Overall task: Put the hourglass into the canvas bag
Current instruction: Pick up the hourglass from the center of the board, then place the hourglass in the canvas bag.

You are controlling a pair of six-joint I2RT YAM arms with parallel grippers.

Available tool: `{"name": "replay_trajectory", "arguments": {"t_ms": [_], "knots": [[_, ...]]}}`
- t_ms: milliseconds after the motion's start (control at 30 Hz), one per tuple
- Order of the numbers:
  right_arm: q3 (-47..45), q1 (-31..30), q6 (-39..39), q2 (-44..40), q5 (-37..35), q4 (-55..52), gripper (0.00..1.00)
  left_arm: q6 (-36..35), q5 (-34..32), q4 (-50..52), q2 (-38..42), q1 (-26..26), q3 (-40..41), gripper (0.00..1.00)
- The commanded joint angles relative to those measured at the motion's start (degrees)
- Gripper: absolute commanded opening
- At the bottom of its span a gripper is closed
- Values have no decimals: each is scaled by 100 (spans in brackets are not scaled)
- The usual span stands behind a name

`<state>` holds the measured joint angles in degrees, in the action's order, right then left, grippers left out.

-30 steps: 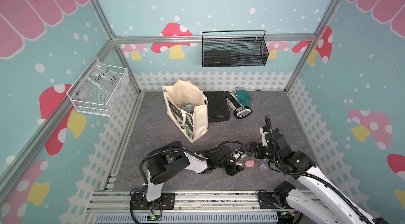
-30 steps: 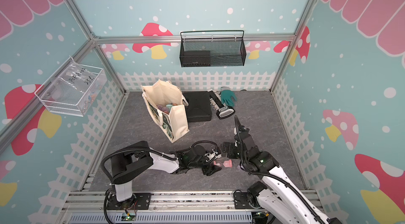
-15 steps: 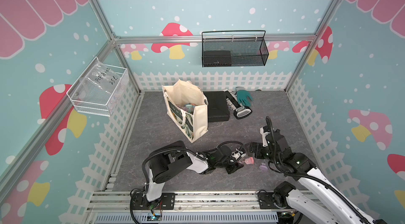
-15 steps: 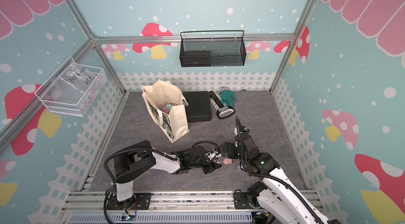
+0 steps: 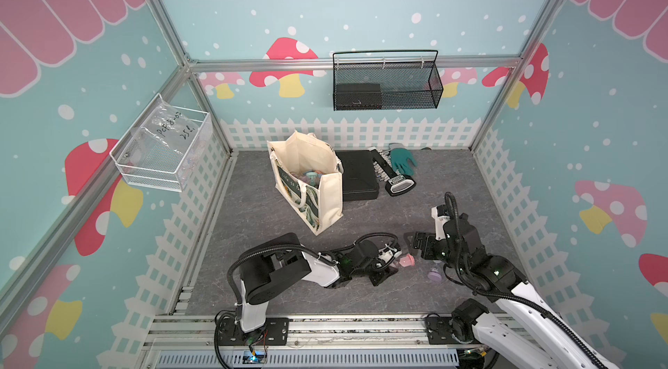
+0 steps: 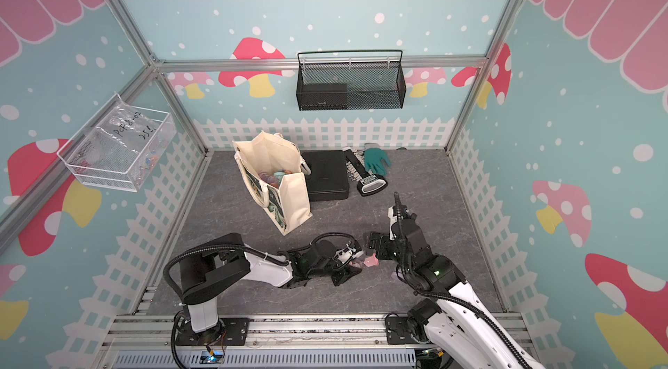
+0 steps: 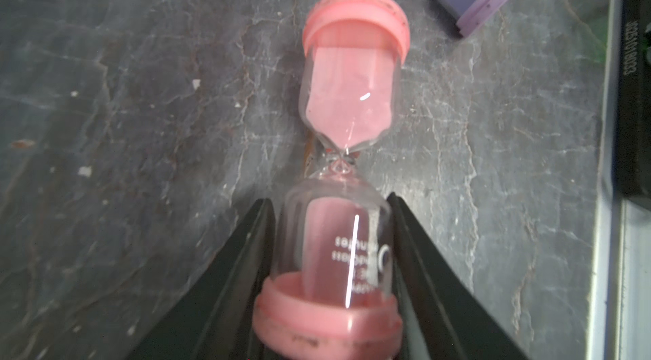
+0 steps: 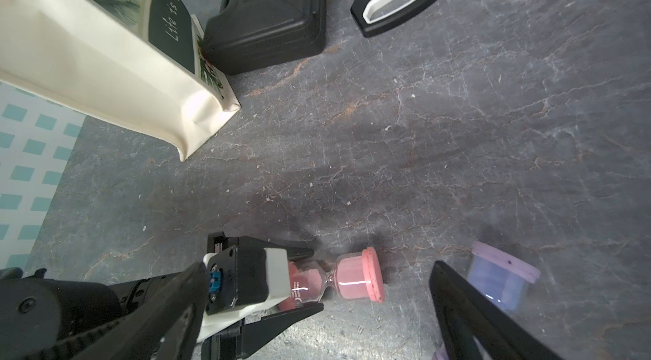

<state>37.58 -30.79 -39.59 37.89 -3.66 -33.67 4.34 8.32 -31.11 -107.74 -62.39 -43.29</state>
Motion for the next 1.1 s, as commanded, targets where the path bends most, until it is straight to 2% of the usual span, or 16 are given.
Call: {"name": "replay_trajectory", "arguments": {"t_ms": [0, 133, 233, 500, 700, 933, 1067], "knots": [[199, 16, 299, -114, -226, 207, 100, 99, -322, -83, 448, -19, 159, 29], [316, 13, 668, -124, -176, 475, 100, 199, -704, 61, 994, -9, 350, 26], [406, 20, 918, -106, 116, 738, 99, 294, -938, 240, 1507, 27, 483, 25], [482, 20, 1466, -168, 887, 1516, 100, 379, -1911, 1762, 2885, 68, 202, 16], [489, 17, 1684, -84, 1463, 2223, 99, 419, -2285, 3057, 3811, 187, -345, 14], [214, 17, 1866, 32, 2824, 3664, 99, 466, -3035, 4402, 4430, 376, -1107, 11], [136, 18, 1823, 280, 2974, 4231, 100, 628, -3508, 4838, 4607, 602, -1395, 10]]}}
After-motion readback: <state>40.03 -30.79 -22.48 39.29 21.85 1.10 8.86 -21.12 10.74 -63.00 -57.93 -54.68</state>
